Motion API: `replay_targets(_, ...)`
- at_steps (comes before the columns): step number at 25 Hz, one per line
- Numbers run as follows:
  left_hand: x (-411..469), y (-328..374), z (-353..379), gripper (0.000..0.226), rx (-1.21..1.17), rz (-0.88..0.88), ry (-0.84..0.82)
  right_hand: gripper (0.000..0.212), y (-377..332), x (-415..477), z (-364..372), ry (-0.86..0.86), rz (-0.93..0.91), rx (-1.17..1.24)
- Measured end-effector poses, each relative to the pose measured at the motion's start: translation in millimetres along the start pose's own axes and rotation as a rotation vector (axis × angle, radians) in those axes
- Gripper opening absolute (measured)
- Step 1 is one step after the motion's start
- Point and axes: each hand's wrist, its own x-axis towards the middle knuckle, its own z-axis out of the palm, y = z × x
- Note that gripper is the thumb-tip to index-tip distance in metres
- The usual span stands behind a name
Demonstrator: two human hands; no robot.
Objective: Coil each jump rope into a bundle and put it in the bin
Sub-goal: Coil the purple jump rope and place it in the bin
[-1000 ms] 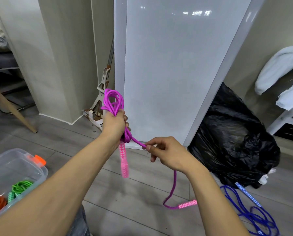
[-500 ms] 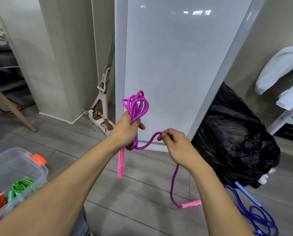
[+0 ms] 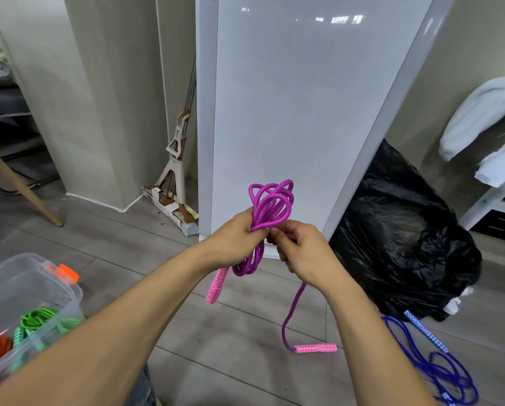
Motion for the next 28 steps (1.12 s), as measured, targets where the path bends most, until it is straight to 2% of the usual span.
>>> replay_targets(6, 0, -2, -9, 0.012, 0.183, -0.015, -0.094, 0.03, 3, 2, -4, 0.15, 0.093, -0.111)
replay_targets(11, -1, -1, -9, 0.011, -0.037, -0.061, -0.093, 0.024, 1, 3, -3, 0.128, 0.029, -0.083)
replay_targets(14, -1, 0, -10, 0.017, -0.021, -0.09, -0.078, 0.023, 1, 3, -4, 0.115, 0.031, -0.08)
replay_targets(17, 5, -3, -12, 0.017, 0.096, -0.096, 0.062, 0.027, 3, 4, -6, 0.106, 0.08, -0.027)
replay_targets(19, 10, -10, -16, 0.016, 0.054, -0.121, 0.186, 0.031, 6, 4, -9, 0.099, 0.12, 0.001)
replay_targets(22, 17, -19, -21, 0.018, -0.179, -0.233, 0.413, 0.034, 9, 3, -14, 0.103, 0.179, 0.019)
replay_targets(25, 21, -25, -26, 0.015, -0.505, -0.332, 0.62, 0.02, 10, 3, -20, 0.142, 0.208, 0.021)
replay_targets(28, 23, -27, -28, 0.011, -0.696, -0.412, 0.706, 0.009, 6, 4, -22, 0.218, 0.132, 0.107)
